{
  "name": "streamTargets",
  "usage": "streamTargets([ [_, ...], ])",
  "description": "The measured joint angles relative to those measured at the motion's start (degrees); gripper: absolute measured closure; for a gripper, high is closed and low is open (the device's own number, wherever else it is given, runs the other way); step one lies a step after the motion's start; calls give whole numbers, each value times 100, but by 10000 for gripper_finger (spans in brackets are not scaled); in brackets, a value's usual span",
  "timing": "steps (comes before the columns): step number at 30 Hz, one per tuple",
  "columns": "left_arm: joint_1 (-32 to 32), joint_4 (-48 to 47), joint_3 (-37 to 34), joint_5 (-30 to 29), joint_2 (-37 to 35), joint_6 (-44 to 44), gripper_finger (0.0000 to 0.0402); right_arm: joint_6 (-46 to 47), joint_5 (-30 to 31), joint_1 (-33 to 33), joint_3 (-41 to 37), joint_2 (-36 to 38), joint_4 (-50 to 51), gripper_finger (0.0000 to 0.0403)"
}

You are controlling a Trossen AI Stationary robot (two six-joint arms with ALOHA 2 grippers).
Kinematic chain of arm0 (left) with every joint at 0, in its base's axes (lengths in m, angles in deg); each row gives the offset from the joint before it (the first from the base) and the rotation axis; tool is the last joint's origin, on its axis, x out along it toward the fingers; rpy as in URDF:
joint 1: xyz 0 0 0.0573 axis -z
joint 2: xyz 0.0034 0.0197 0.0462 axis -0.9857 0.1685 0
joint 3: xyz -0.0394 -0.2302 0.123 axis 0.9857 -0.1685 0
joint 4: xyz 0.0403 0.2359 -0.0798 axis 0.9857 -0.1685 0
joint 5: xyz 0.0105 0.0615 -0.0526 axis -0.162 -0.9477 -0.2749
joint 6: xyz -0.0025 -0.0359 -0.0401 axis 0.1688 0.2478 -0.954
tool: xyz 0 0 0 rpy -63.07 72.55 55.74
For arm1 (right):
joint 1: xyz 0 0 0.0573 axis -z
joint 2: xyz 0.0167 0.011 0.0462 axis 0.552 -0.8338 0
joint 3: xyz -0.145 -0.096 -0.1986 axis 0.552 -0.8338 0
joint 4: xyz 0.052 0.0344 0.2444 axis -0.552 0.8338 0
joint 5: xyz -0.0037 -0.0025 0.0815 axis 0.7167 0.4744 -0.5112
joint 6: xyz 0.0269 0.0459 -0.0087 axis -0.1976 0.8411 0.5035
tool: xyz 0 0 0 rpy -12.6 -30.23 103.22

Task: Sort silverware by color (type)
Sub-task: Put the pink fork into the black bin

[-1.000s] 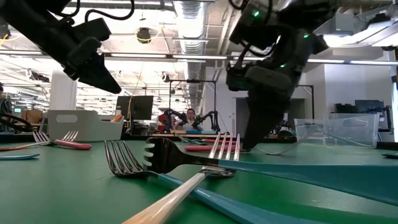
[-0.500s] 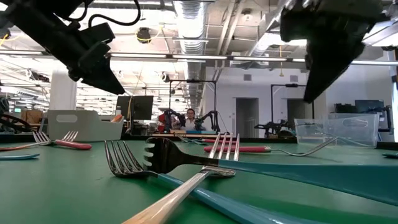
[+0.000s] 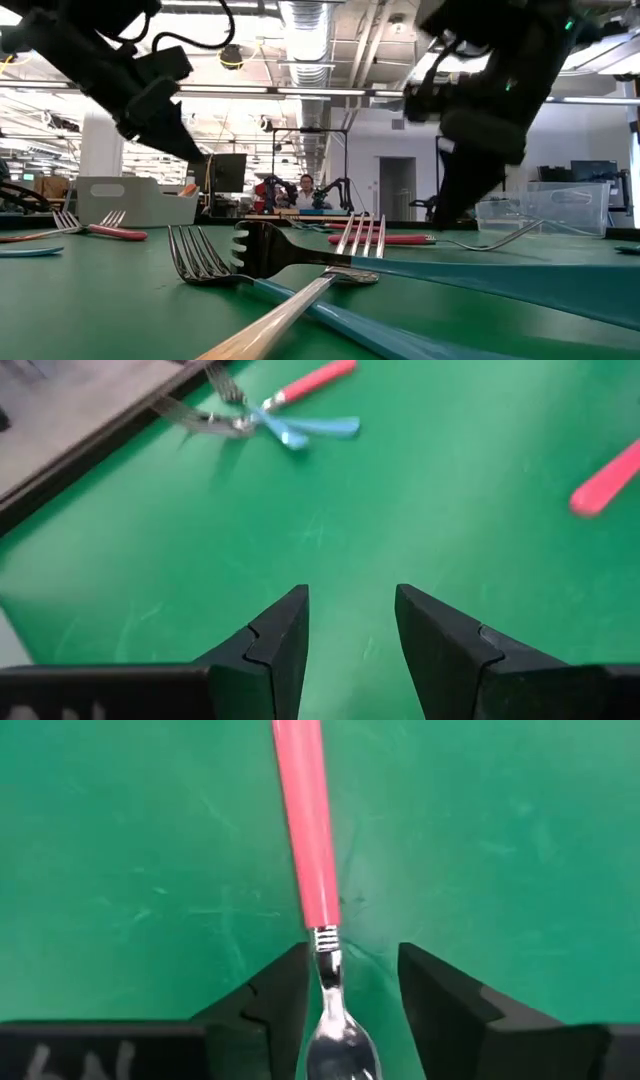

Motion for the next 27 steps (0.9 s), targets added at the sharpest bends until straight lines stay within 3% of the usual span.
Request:
streamTargets([
  [7,0,162,4,-103,390,14,262,21,-412,162,35,-368,-117,237],
  [17,-280,460,0,-221,705,283,262,65,-675,162,37,-337,74,374],
  [27,-308,660,135,-70,704,472,262,765,-667,-161,-2,439,-167,376],
])
